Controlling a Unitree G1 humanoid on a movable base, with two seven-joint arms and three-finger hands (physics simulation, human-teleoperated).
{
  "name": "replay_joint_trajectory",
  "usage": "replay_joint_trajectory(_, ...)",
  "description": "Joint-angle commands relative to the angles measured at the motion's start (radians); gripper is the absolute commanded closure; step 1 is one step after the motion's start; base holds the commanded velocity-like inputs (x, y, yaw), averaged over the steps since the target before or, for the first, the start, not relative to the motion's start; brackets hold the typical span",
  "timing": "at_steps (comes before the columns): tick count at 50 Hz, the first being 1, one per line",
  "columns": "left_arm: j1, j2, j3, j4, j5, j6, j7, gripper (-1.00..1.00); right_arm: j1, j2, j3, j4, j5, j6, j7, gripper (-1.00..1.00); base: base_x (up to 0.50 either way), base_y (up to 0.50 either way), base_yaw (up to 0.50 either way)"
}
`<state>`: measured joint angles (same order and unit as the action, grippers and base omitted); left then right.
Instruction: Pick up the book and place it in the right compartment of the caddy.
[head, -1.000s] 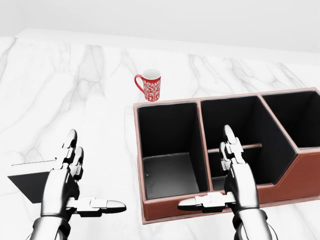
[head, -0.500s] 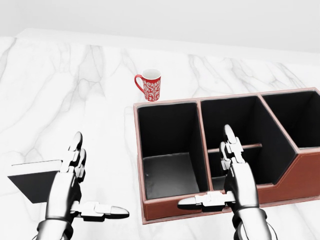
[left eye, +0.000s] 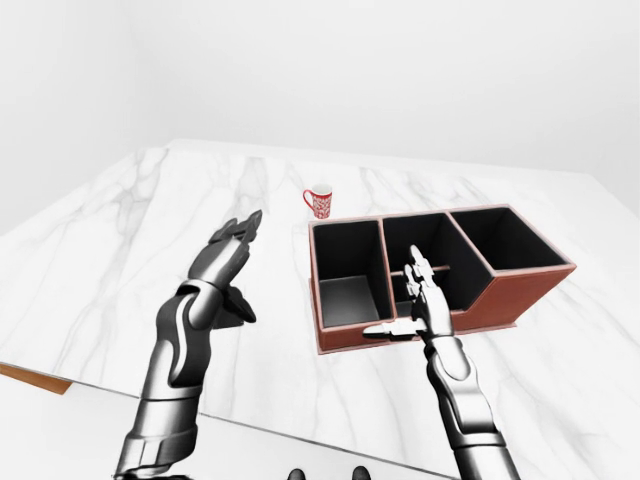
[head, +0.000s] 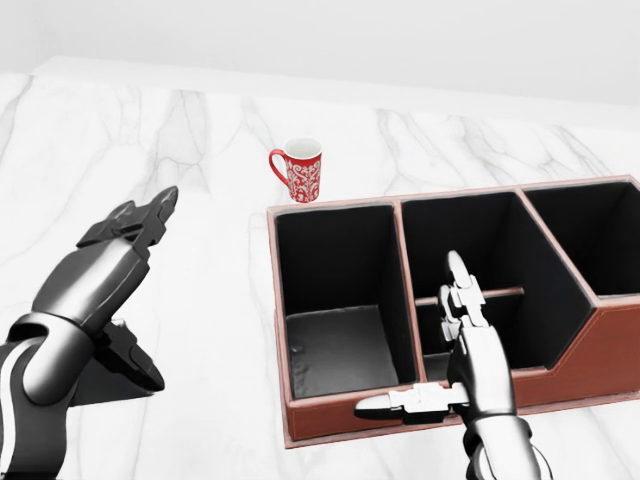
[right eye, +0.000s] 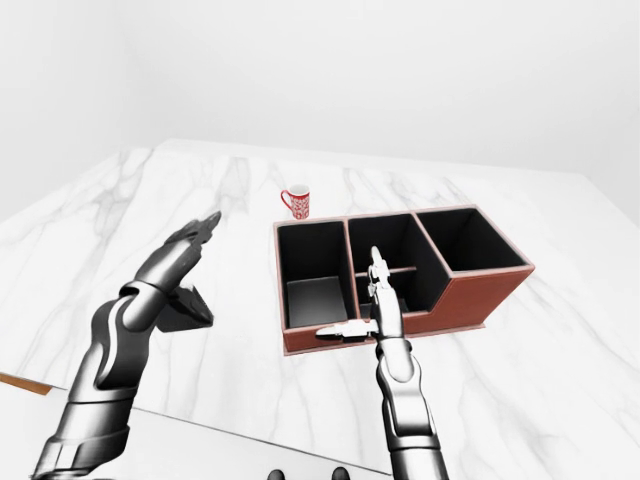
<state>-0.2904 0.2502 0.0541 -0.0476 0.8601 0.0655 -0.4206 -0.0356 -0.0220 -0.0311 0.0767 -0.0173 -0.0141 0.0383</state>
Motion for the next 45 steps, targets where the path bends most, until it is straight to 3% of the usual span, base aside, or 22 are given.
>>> replay_joint_trajectory(1, -0.244, 0.136, 0.039, 0.233, 0.319, -0.077, -0.178, -1.00, -0.001, 0.000, 0.000, 0.006, 0.000, -0.002, 0.001, -1.00, 0.00, 0.00, 0.00)
replay_joint_trajectory(3, -0.269, 0.159, 0.039, 0.308, 0.348, -0.104, -0.232, -1.00, -0.001, 0.000, 0.000, 0.005, 0.001, -0.002, 0.002, -1.00, 0.00, 0.00, 0.00)
replay_joint_trajectory(4, -0.262, 0.185, 0.031, 0.343, 0.393, -0.087, -0.277, -1.00, -0.001, 0.000, -0.001, 0.005, 0.002, -0.001, 0.002, -1.00, 0.00, 0.00, 0.00)
replay_joint_trajectory(5, -0.248, 0.204, 0.026, 0.352, 0.420, -0.123, -0.277, -1.00, -0.002, 0.000, 0.000, 0.006, 0.001, -0.002, 0.001, -1.00, 0.00, 0.00, 0.00)
replay_joint_trajectory(7, -0.243, 0.228, 0.036, 0.363, 0.464, -0.153, -0.277, -1.00, -0.002, -0.001, 0.000, 0.008, 0.000, -0.003, 0.000, -1.00, 0.00, 0.00, 0.00)
replay_joint_trajectory(8, -0.245, 0.253, 0.042, 0.349, 0.484, -0.153, -0.277, -1.00, -0.002, 0.000, 0.000, 0.009, 0.000, -0.004, 0.000, -1.00, 0.00, 0.00, 0.00)
replay_joint_trajectory(13, -0.310, 0.276, 0.058, 0.414, 0.548, -0.153, -0.277, -1.00, 0.000, -0.001, 0.001, 0.007, -0.001, -0.005, 0.000, -1.00, 0.00, 0.00, 0.00)
replay_joint_trajectory(22, -0.394, 0.287, 0.062, 0.494, 0.554, -0.153, -0.277, -1.00, 0.000, 0.000, 0.000, -0.003, 0.001, 0.006, 0.000, -1.00, 0.00, 0.00, 0.00)
replay_joint_trajectory(35, -0.419, 0.262, 0.038, 0.619, 0.534, -0.153, -0.277, -1.00, 0.001, 0.000, 0.000, -0.002, 0.001, 0.003, 0.001, -1.00, 0.00, 0.00, 0.00)
replay_joint_trajectory(45, -0.436, 0.231, 0.002, 0.822, 0.458, -0.143, -0.277, -1.00, -0.002, -0.001, 0.000, 0.008, 0.000, -0.002, 0.000, -1.00, 0.00, 0.00, 0.00)
